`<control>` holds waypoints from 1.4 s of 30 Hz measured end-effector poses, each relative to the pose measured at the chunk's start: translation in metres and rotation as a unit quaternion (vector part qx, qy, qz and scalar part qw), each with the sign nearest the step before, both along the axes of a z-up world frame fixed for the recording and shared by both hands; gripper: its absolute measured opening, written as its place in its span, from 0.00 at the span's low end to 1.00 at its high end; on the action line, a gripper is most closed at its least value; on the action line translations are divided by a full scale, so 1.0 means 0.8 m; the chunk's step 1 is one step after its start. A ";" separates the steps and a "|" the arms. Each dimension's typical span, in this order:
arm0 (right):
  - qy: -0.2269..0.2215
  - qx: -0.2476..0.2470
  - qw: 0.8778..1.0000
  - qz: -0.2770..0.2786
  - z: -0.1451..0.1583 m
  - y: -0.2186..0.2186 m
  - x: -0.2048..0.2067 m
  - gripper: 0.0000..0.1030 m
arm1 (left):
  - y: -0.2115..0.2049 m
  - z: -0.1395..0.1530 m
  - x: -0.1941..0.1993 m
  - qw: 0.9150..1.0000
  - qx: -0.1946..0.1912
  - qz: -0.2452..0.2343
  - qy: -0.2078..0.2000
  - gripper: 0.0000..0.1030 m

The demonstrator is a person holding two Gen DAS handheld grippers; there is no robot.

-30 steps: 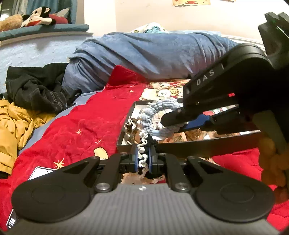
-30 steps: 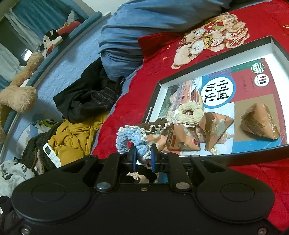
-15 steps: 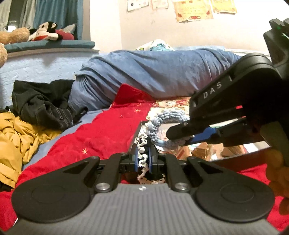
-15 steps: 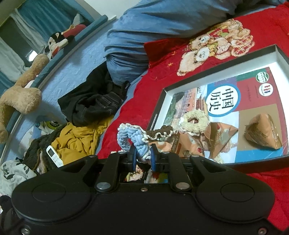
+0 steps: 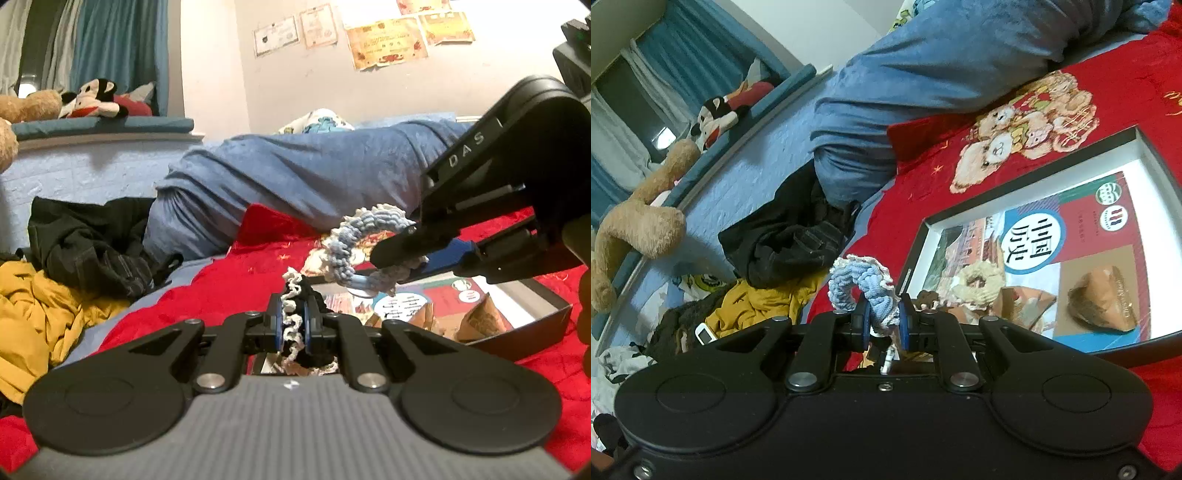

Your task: Organize objects

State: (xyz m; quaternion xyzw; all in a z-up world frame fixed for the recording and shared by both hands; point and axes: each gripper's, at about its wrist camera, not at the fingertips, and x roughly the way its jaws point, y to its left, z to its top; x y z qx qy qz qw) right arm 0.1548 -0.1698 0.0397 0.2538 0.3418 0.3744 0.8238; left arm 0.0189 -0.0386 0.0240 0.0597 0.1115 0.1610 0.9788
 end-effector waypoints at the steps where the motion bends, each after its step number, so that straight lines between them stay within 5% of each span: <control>1: -0.001 0.002 1.000 -0.002 0.001 -0.003 0.000 0.15 | 0.000 0.001 -0.001 1.000 0.000 0.001 -0.004 0.14; 25: -0.010 0.049 0.993 -0.109 0.010 -0.082 0.005 0.15 | -0.035 0.052 0.048 0.994 -0.030 0.000 -0.109 0.14; 42: 0.006 0.035 0.987 -0.154 -0.004 -0.082 0.035 0.15 | -0.027 0.020 0.083 0.995 -0.061 -0.063 -0.045 0.14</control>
